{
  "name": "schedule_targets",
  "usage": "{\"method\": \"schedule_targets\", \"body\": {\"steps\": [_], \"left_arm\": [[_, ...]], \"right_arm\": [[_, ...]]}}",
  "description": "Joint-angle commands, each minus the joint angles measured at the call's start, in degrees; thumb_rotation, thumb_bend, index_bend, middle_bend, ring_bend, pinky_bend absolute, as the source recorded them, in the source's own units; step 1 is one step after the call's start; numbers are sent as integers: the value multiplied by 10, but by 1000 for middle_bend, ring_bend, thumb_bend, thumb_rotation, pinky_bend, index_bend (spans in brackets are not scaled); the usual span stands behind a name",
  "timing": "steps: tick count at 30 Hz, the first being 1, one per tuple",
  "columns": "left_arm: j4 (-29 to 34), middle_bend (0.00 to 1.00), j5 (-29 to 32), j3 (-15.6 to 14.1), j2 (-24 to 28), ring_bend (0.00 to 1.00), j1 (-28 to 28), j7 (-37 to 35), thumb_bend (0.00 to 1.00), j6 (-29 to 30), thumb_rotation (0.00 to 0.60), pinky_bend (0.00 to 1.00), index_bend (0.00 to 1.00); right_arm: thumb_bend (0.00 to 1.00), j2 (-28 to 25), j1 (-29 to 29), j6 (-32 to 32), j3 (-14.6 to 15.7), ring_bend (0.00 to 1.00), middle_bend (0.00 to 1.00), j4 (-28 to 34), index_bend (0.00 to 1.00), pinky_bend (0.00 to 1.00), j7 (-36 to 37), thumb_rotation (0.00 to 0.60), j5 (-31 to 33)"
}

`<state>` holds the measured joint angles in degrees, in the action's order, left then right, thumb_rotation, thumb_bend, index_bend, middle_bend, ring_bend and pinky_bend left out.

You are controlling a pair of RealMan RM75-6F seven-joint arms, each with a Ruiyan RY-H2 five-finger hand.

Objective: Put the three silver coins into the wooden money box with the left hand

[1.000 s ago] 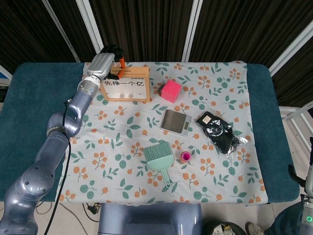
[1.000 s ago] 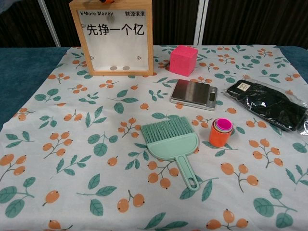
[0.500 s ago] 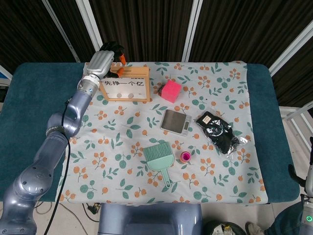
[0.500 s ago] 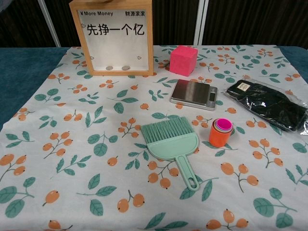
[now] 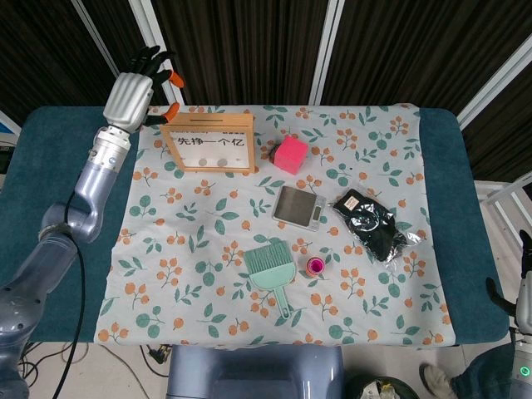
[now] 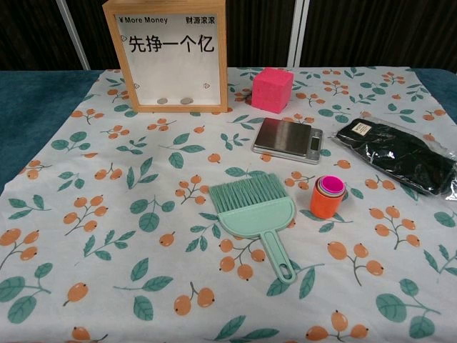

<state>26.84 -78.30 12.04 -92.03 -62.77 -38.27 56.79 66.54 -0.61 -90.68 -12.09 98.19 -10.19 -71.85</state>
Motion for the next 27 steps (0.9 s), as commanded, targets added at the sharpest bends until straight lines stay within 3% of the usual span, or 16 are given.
{"method": "schedule_targets", "body": {"steps": [1, 8, 12, 18, 27], "left_arm": [[208, 80, 14, -13, 103, 0, 118, 112, 344, 99, 600, 13, 355], [508, 72, 35, -61, 233, 0, 259, 279, 345, 202, 600, 14, 305], [597, 70, 45, -96, 268, 0, 312, 340, 344, 224, 600, 15, 294], [658, 30, 41, -144, 268, 0, 384, 400, 329, 265, 600, 14, 272], [666, 15, 10, -160, 232, 0, 453, 457, 321, 347, 600, 15, 253]], "right_arm": [[358, -9, -4, 10, 14, 21, 21, -12, 50, 0, 18, 600, -31], [358, -25, -11, 28, 37, 9, 20, -28, 51, 0, 39, 600, -78], [357, -37, -19, 45, 48, 8, 20, -32, 51, 0, 46, 600, -99], [358, -35, -23, 47, 50, 8, 20, -38, 51, 0, 39, 600, -103], [358, -34, -23, 42, 50, 8, 20, -41, 51, 0, 50, 600, -108]]}}
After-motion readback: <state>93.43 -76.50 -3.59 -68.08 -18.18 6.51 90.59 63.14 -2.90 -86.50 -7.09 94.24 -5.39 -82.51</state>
